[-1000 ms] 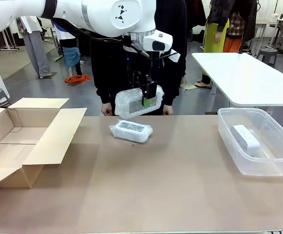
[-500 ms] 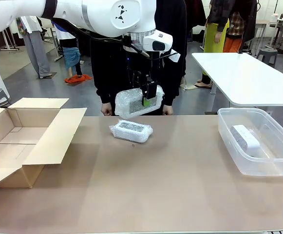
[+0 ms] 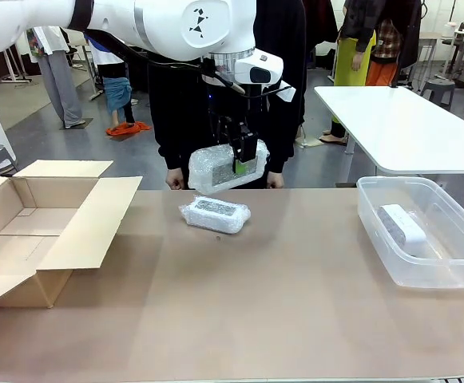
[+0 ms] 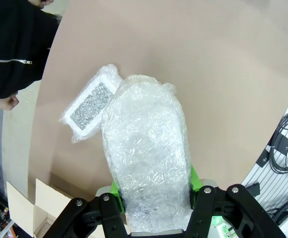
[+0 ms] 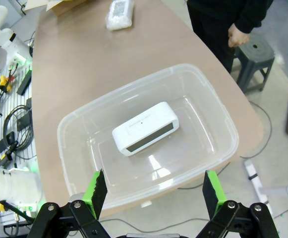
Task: Separate and place wrapped and unwrapped clocks.
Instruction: If the picked Digital clock is wrapped, place it in the Package Box ; if not, place it in the Organizing box.
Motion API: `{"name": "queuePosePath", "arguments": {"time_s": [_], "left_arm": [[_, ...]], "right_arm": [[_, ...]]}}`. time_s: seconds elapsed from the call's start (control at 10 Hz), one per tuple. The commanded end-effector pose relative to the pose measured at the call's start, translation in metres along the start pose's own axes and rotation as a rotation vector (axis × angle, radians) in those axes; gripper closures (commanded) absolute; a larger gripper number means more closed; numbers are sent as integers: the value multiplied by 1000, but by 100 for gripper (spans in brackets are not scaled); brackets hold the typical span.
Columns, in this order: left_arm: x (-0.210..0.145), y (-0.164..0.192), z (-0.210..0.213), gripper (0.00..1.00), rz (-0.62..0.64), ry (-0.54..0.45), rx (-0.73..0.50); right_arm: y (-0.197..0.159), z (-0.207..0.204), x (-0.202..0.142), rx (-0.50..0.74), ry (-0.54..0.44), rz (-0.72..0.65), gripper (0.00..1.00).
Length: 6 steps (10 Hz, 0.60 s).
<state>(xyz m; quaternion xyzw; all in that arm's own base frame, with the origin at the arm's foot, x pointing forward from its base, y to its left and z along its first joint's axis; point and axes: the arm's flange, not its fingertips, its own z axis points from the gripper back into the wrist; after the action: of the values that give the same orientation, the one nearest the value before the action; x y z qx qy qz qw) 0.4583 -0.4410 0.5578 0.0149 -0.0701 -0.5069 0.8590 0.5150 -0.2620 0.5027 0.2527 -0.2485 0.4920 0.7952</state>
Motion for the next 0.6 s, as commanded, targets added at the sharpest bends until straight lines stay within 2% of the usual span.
{"name": "queuePosePath", "arguments": {"time_s": [0.0,0.2,0.5], "left_arm": [[0,0,0,47,0,0,0],[3,5,6,47,64,0,60],[-18,32,33,47,154,-73,76]], "right_arm": [[1,-2,0,3,1,9,0],[1,-2,0,3,1,9,0],[1,-2,0,3,1,9,0]]}}
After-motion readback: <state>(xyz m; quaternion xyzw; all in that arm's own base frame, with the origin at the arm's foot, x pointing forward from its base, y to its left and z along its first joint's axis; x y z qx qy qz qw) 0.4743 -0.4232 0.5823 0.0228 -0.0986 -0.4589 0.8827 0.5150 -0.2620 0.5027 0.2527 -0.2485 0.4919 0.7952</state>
